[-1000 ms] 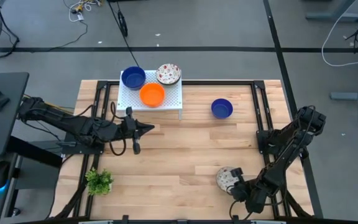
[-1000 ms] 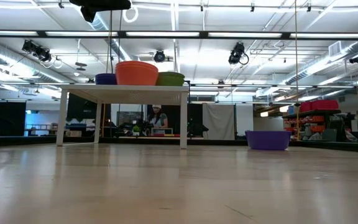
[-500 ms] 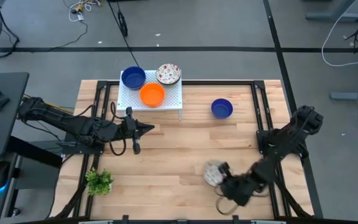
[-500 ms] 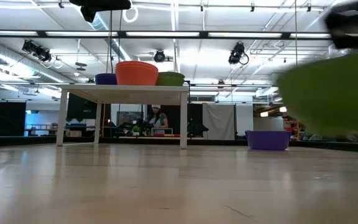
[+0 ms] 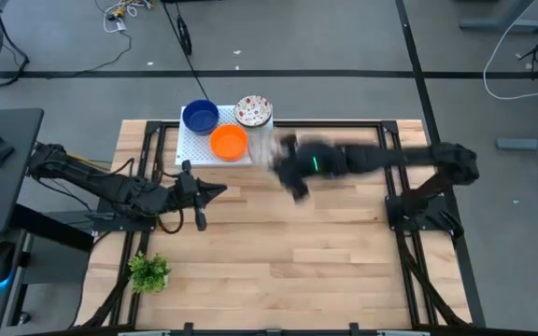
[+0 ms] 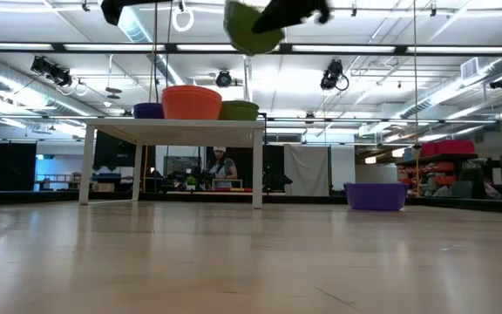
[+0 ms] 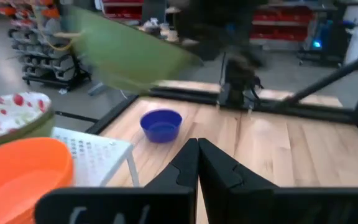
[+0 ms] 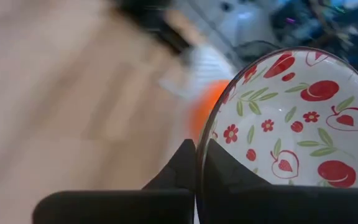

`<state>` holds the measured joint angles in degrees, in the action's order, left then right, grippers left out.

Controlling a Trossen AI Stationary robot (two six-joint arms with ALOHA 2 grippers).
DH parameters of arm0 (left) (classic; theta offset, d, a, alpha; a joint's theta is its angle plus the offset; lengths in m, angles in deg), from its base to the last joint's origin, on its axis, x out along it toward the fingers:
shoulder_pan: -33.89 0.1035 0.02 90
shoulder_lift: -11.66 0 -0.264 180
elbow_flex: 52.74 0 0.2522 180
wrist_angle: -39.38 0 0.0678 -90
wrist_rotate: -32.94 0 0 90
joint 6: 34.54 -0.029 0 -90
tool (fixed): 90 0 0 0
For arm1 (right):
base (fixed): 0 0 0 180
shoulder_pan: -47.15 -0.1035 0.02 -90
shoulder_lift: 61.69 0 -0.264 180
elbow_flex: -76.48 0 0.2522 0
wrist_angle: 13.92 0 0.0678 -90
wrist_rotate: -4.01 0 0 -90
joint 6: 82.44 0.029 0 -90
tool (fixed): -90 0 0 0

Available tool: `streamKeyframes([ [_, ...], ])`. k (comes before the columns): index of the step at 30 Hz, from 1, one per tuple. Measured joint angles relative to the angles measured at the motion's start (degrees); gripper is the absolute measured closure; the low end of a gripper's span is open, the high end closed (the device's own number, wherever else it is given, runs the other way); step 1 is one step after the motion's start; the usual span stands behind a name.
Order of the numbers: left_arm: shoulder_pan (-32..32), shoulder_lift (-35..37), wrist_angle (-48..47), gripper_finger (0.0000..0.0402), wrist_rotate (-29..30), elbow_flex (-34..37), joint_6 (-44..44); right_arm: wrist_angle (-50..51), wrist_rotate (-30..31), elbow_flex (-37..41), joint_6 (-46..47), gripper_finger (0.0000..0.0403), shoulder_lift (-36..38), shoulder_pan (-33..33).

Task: Pick & Place Mini bowls
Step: Stack the white bowl on top of the white bowls on the shelf

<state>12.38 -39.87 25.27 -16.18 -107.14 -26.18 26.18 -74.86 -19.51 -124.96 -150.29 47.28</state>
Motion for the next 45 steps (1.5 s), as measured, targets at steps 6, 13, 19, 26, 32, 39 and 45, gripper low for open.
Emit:
streamKeyframes([
  [6,-2.95,2.3,-0.22,0.0386,6.36,-0.02,-1.49,9.9,-11.71,-18.69,-3.79,0.0396,-11.73,14.65],
  [13,-3.51,2.88,-0.38,0.0386,12.08,-0.02,-5.4,20.87,-15.27,-37.17,-6.52,0.0396,-26.75,20.75],
  [19,-3.49,2.88,-0.41,0.0385,11.9,-0.02,-6.02,25.49,-16.35,-43.3,-6.39,0.0396,-31.64,24.04],
  [26,-3.48,2.86,-0.41,0.0385,9.93,-0.02,-5.12,26.71,-17.0,-43.28,-3.98,0.0389,-32.53,25.44],
  [32,-3.48,2.86,-0.42,0.0385,9.93,-0.02,-4.99,27.23,-16.93,-43.26,-2.71,0.0385,-32.61,25.45],
  [39,-3.48,2.86,-0.41,0.0385,9.93,-0.02,-4.99,26.97,-16.74,-43.24,-1.21,0.0382,-32.61,25.45],
  [45,-3.48,2.86,-0.41,0.0385,9.91,-0.02,-5.01,26.3,-16.76,-43.24,-1.05,0.0363,-32.61,25.45],
])
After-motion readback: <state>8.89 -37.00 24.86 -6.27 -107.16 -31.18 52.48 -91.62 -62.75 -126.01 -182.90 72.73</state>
